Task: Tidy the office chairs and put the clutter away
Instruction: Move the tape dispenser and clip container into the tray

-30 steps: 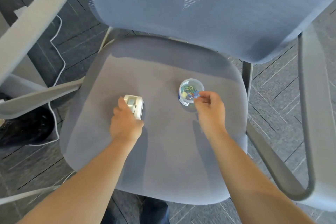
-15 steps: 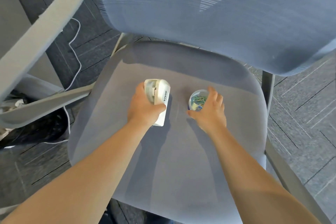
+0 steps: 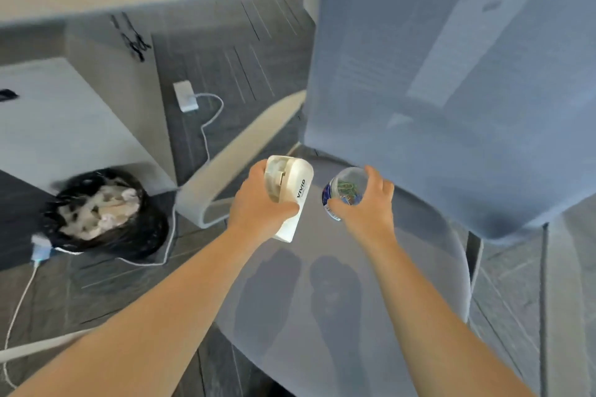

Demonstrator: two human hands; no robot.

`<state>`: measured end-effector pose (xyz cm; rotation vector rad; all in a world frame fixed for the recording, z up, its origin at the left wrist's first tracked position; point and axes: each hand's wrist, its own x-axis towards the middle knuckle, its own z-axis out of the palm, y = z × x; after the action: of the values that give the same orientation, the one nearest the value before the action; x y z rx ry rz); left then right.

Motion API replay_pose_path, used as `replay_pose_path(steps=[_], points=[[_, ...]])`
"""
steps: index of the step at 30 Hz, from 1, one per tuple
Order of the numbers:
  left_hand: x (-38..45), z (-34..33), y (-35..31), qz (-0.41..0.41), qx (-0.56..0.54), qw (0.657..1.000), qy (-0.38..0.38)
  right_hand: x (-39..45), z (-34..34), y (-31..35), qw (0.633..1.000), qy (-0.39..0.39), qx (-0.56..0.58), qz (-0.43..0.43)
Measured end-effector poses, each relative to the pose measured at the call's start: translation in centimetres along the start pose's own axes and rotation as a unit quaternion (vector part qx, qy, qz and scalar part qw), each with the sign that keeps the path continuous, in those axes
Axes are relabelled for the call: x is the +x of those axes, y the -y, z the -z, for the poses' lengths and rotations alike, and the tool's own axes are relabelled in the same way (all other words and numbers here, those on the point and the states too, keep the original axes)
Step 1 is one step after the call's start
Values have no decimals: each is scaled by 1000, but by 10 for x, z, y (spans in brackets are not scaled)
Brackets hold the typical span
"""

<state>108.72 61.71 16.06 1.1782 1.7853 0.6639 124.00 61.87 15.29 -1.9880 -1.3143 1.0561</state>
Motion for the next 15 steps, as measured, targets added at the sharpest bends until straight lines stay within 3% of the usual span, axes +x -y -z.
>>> replay_pose_path(steps=[7, 15], points=[[-53, 147, -34, -62, -26, 994, -91, -74, -16, 134, 992, 22, 14, 120], [-145, 339, 0, -75, -30, 974, -211, -190, -100, 265, 971, 86, 46, 219]])
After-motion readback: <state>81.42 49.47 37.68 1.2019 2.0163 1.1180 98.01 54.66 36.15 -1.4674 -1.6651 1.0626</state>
